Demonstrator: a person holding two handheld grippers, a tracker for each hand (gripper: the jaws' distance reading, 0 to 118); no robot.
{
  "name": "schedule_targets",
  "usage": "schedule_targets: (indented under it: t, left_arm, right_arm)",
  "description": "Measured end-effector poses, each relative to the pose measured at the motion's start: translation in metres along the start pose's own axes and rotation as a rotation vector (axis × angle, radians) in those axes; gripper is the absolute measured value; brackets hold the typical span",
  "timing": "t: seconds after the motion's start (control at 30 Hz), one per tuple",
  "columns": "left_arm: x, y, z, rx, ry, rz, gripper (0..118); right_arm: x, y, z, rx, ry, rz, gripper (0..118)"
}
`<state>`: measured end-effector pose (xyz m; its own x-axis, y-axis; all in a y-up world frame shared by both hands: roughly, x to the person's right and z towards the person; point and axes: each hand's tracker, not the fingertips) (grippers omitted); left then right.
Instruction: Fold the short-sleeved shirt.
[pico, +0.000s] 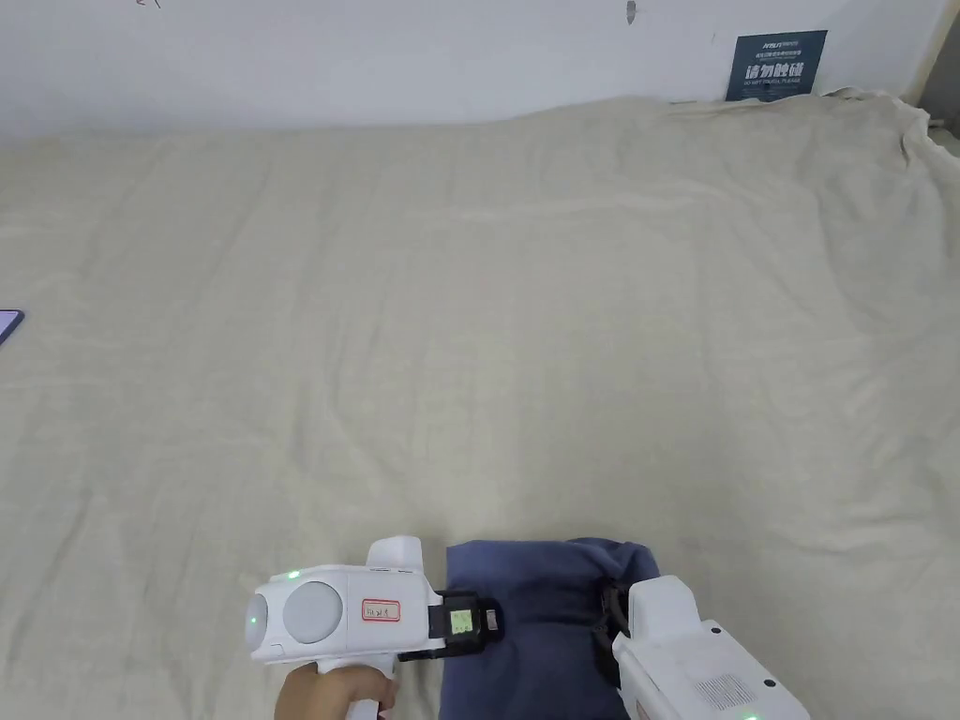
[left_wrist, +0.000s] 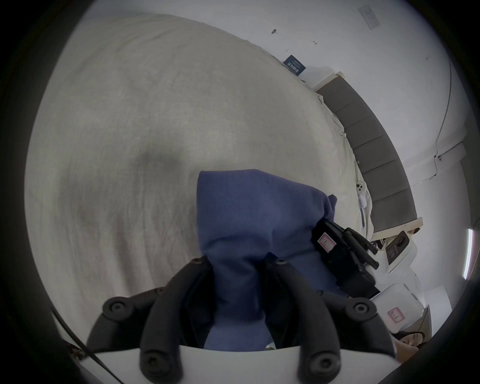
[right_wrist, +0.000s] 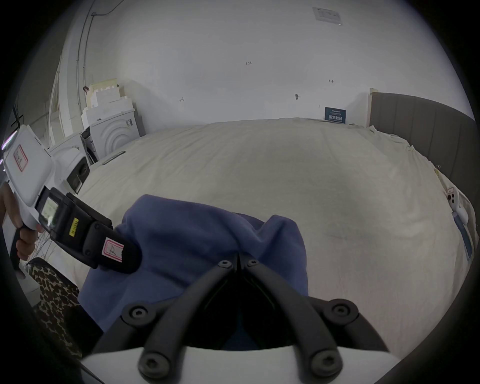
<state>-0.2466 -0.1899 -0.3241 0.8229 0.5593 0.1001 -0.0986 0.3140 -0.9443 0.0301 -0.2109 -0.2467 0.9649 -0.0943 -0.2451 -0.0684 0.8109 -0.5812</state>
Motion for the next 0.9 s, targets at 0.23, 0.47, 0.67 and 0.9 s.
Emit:
schedule_targets:
  t: [0.23, 0.47, 0.67, 0.9]
  left_arm:
    - [0.018, 0.000, 0.012, 0.034, 0.043, -0.100, 17]
    - [0.006, 0.030, 0.069, 0.099, 0.103, -0.185, 17]
    - [-0.052, 0.062, 0.132, 0.140, 0.249, -0.172, 17]
    - [-0.123, 0.086, 0.208, 0.173, 0.425, -0.118, 17]
  right_arm:
    - [0.003, 0.037, 0.037, 0.102, 0.022, 0.029, 0]
    - [0.013, 0.099, 0.089, 0.276, -0.016, 0.069, 0]
    - [0.008, 0.137, 0.116, 0.364, -0.015, 0.075, 0]
    - [-0.007, 0.170, 0.127, 0.431, -0.021, 0.102, 0]
